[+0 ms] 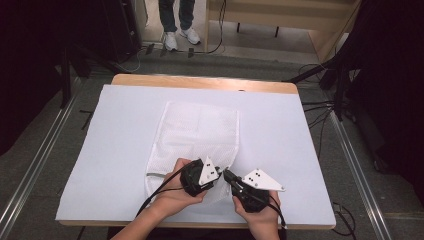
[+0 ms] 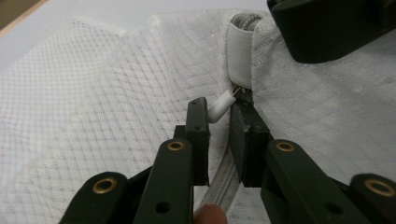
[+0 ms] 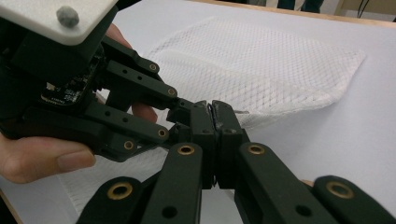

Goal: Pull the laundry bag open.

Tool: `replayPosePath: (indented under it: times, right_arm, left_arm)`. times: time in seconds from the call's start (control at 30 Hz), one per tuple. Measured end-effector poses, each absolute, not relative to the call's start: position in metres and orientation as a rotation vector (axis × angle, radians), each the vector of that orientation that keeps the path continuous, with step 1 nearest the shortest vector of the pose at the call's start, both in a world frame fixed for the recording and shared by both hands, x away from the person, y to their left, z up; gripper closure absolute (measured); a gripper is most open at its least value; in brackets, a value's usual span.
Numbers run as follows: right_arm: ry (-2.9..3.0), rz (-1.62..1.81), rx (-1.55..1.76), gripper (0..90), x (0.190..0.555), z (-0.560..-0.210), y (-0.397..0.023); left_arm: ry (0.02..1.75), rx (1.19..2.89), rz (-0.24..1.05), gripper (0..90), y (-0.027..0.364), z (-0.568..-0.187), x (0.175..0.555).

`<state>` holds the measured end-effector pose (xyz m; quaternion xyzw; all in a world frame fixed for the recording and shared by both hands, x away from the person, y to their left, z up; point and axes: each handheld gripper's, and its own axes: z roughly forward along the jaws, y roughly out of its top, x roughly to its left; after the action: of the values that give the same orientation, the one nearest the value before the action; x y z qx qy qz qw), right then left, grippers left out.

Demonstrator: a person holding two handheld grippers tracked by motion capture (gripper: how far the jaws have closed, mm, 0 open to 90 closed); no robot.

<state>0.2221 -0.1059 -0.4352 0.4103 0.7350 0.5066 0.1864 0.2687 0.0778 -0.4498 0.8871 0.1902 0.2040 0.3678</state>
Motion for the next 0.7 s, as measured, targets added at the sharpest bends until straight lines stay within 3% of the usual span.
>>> replayPosePath:
  times: [0.17, 0.33, 0.7]
  right_arm:
    - [2.069, 1.431, 1.163, 90.0, 0.2219, -0.4351, -0.1070]
    - [2.062, 1.432, 1.167, 90.0, 0.2219, -0.4342, -0.1080]
    - [2.043, 1.390, 1.263, 90.0, 0.2221, -0.4318, -0.1110]
  left_arm:
    - [0.476, 2.281, 0.560, 79.9, 0.0769, -0.4493, 0.2673]
    - [0.431, 2.298, 0.587, 87.7, 0.0759, -0.4500, 0.2654]
    - [0.405, 2.301, 0.658, 88.6, 0.0787, -0.4480, 0.2619]
